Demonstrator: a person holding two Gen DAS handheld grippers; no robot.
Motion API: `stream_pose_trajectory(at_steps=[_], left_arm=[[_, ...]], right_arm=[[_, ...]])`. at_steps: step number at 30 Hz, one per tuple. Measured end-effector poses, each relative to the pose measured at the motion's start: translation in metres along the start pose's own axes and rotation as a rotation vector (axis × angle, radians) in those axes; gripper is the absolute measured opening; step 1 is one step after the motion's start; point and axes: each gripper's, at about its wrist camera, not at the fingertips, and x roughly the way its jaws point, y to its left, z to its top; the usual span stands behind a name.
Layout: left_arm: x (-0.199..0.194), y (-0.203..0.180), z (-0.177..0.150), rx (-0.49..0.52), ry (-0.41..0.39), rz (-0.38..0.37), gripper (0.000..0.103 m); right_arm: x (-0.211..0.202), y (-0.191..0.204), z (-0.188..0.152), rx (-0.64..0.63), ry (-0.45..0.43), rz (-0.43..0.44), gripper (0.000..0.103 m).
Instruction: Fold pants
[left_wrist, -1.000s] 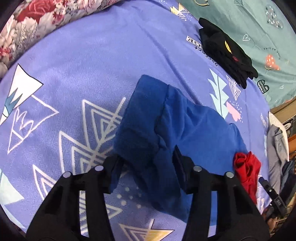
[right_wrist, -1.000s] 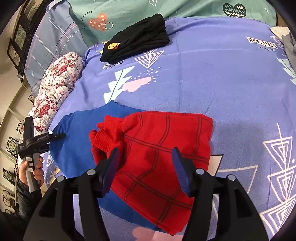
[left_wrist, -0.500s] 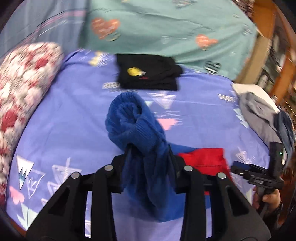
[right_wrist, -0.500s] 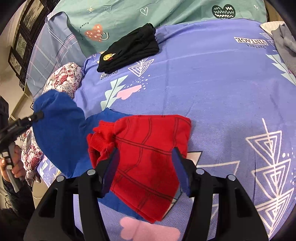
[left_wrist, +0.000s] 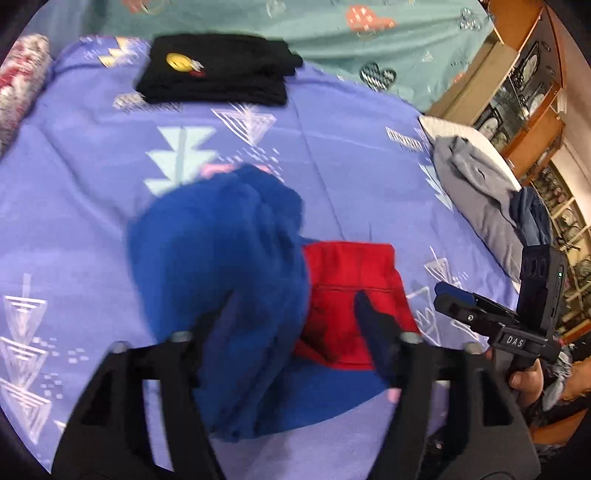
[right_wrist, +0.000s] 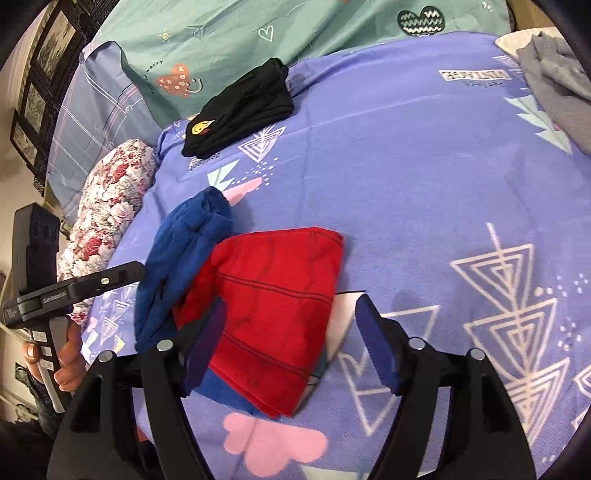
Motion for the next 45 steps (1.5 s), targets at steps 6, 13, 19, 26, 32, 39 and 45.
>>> stream_pose_trajectory(at_steps=[6, 13, 19, 26, 32, 39, 45], left_arm=[[-0.041, 0.052, -0.001, -0.104, -0.104, 0.072, 0.085], [-0.007, 0.097, -0.017, -0.216, 0.017, 0.115, 0.085], [0.023, 0.097, -0.028, -0.216, 0.103, 0.088, 0.085], [0.038, 0.096, -0.030, -0.205, 0.143, 0.081, 0.085], [0.032, 0.101, -0.032, -0.233, 0.142, 0.088, 0.086], [-0.017, 0.101, -0.026, -0.265, 0.015, 0.103, 0.086], [-0.005, 0.072, -0.021, -0.177, 0.040, 0.082, 0.088]], right_arm=[[0.042, 0.036, 0.018, -0.008, 0.088, 0.128, 0.076], [0.091, 0.071, 0.059, -0.038, 0.137, 0.128, 0.079], [0.143, 0.075, 0.076, 0.021, 0.247, 0.165, 0.079], [0.167, 0.079, 0.082, 0.071, 0.249, 0.139, 0.043], [0.150, 0.102, 0.083, 0.046, 0.205, 0.209, 0.030], [0.057, 0.119, 0.068, 0.029, 0.071, 0.413, 0.029], [-0.022, 0.048, 0.019, 0.117, -0.059, 0.261, 0.029]])
